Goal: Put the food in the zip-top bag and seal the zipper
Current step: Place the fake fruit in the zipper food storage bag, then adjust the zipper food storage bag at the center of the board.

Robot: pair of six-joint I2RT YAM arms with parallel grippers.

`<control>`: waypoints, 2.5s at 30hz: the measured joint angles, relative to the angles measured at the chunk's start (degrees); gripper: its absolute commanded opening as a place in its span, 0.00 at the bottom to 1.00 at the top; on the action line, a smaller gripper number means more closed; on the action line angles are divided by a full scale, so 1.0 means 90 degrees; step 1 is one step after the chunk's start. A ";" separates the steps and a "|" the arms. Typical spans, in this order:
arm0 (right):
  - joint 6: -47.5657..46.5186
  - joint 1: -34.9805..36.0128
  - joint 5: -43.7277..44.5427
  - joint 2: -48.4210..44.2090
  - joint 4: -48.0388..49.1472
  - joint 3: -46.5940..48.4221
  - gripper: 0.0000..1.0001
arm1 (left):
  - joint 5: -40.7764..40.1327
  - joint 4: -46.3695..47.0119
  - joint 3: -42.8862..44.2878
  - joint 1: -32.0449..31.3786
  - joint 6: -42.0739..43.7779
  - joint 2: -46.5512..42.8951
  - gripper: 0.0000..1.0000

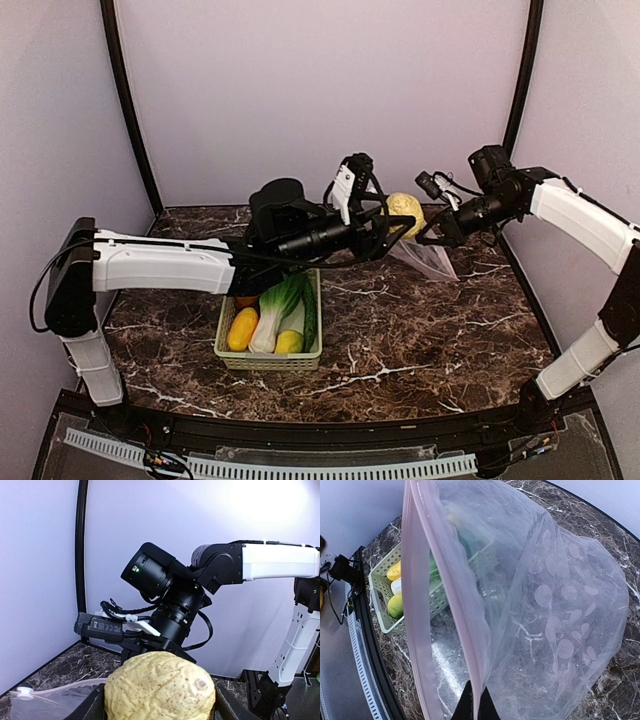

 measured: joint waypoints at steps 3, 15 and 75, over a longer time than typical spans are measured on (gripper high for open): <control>0.0068 0.0000 -0.0192 -0.0017 -0.0061 0.0056 0.00 | -0.0170 0.0379 0.0299 -0.0068 -0.0121 0.0665 0.39; 0.0330 -0.0029 -0.0318 0.0100 -0.0214 0.0427 0.00 | -0.1739 0.0964 0.0874 -0.0119 -0.0153 0.1630 0.37; 0.0648 -0.0396 -0.0563 0.0274 -0.0044 0.0678 0.00 | -0.3281 -0.1423 0.0780 -0.0075 -0.2033 0.0687 0.80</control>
